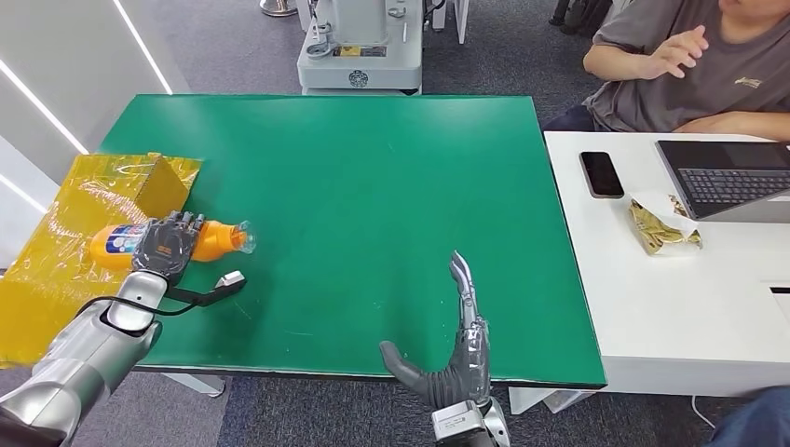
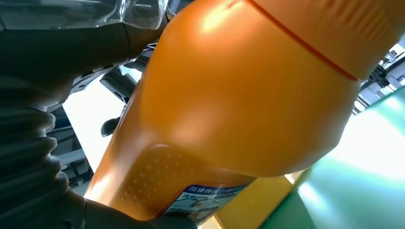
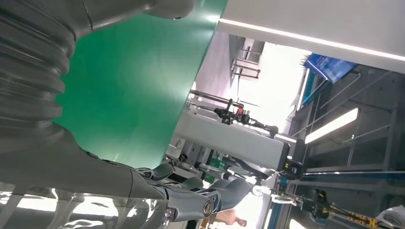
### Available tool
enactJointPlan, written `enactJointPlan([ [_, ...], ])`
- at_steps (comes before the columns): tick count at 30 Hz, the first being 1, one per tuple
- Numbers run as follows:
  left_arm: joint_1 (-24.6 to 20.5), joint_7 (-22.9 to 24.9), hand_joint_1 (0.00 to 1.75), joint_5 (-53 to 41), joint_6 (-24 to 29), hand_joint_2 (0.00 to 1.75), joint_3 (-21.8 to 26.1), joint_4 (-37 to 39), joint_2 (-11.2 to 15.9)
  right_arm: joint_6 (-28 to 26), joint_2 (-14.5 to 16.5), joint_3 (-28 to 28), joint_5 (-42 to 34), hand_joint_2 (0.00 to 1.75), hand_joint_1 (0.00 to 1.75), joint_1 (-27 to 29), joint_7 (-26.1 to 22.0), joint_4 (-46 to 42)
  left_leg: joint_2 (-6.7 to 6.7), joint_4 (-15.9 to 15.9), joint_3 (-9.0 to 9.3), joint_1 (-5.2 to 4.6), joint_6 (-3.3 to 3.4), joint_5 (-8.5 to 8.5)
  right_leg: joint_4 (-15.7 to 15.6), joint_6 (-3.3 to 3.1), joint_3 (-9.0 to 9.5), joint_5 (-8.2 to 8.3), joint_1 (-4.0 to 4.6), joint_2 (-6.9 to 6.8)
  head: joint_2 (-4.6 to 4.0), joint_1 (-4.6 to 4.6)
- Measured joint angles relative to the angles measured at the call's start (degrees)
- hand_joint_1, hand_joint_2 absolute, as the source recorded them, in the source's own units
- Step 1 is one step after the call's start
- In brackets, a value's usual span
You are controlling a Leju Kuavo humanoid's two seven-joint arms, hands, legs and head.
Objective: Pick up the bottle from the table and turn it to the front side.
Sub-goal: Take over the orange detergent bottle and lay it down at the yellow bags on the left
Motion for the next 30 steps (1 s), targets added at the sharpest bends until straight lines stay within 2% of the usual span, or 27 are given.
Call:
enactJointPlan([
  [5,0.43,-2.70,1.75,0.00,0.73,1.75,0.00,0.30,-0.75,0.27,-0.31,0.18,-0.08,1.75,0.00,-0.04,0.14,0.00,0.00,0.00,0.00,0.00,0.00,0.00,0.00,0.00,0.00,0.00,0.00,-0.01,0.00,0.00],
  [12,-0.04,-4.11,1.75,0.05,-0.10,1.75,0.01,0.36,-1.23,1.23,-0.95,0.56,-0.60,1.75,0.00,-0.06,0.05,0.12,0.00,0.00,0.01,0.00,0.00,0.00,0.00,0.00,0.00,0.00,0.00,0.00,0.00,0.01],
  [15,-0.09,-4.22,1.68,0.21,-0.23,1.75,0.13,0.36,-1.10,1.32,-1.25,0.64,-1.29,1.75,0.00,-0.06,-0.20,0.20,0.00,0.00,0.01,0.00,0.00,0.00,0.00,0.00,0.00,0.00,0.00,-0.01,0.00,0.00],
  [19,-0.06,-3.64,0.04,0.64,-1.74,1.75,1.15,0.50,-0.92,1.07,-1.70,0.85,-1.70,1.75,0.00,-0.06,-0.27,0.24,-0.01,0.00,0.00,0.01,0.00,0.00,0.01,0.00,0.01,0.00,0.00,-0.01,0.00,0.00],
  [20,-0.05,-3.16,0.00,0.73,-2.72,1.75,1.49,0.60,-0.88,1.05,-1.80,0.89,-1.83,1.75,0.00,-0.06,-0.27,0.24,-0.01,0.00,0.00,0.00,0.00,0.00,0.01,0.00,0.01,0.00,0.00,-0.01,0.00,0.00],
  [26,0.03,3.43,0.00,2.04,-13.44,1.75,4.37,1.28,-0.83,1.11,-2.04,0.98,-2.16,1.75,0.00,-0.41,-0.26,0.31,-0.01,0.00,0.00,0.00,0.00,0.00,0.01,0.00,0.02,0.00,0.00,-0.02,0.00,0.01],
  [30,0.24,7.09,0.00,1.64,-14.78,1.75,5.78,1.43,-0.78,1.29,-2.04,1.10,-2.20,1.75,0.00,-1.04,-0.21,0.65,-0.03,0.00,0.00,0.00,0.00,0.01,0.01,0.00,0.03,0.00,0.00,-0.06,0.00,0.01],
])
